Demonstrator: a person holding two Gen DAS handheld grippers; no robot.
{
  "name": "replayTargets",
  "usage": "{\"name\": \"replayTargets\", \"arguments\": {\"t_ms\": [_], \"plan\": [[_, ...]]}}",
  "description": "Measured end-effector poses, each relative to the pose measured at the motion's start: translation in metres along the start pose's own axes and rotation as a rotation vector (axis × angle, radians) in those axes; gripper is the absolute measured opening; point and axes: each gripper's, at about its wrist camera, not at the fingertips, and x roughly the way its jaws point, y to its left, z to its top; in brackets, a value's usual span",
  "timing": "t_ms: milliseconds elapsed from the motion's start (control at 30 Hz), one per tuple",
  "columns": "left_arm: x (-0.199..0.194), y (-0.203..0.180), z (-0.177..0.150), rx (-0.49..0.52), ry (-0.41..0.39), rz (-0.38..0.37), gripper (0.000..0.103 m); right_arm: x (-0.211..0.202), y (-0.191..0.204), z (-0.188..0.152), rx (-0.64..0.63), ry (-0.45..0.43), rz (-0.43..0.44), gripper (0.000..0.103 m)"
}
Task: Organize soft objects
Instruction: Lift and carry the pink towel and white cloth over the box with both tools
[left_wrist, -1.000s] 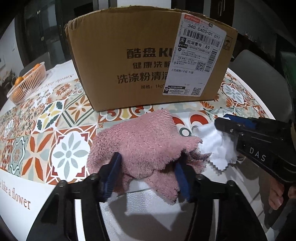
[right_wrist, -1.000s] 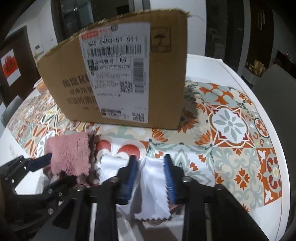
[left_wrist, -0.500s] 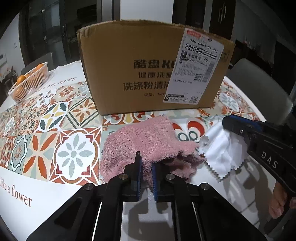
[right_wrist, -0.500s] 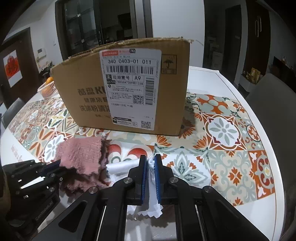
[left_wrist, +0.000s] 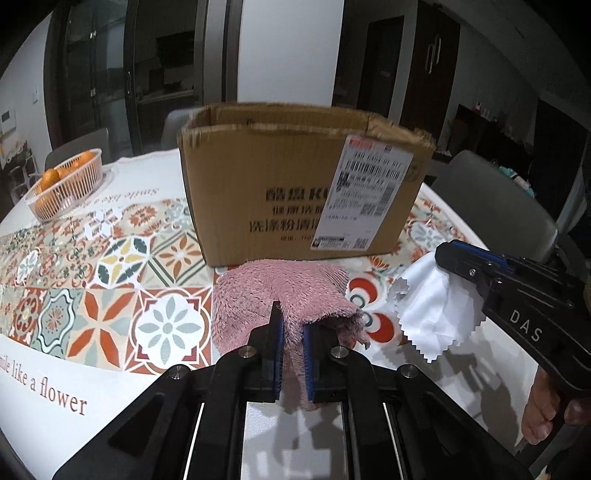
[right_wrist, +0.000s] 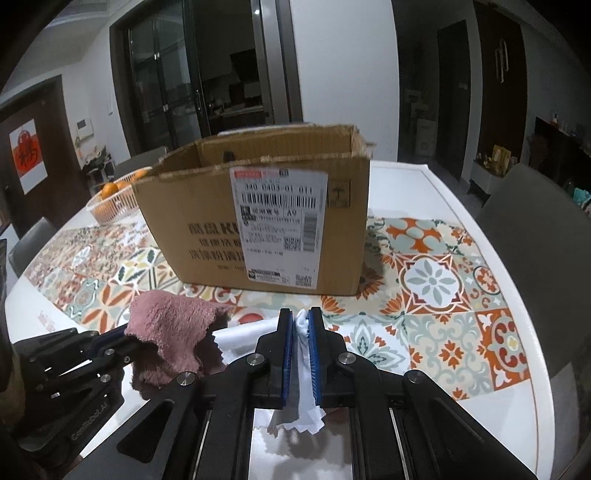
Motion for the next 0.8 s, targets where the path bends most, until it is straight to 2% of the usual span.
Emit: {"name": "replayTargets", "arguments": {"t_ms": [800], "plan": [[-0.083,0.002,0.036,0.031,-0.215,-0.002,0.011,-0.074,0.019,0.03,0.024,-0.179,0.008,0.01]]}}
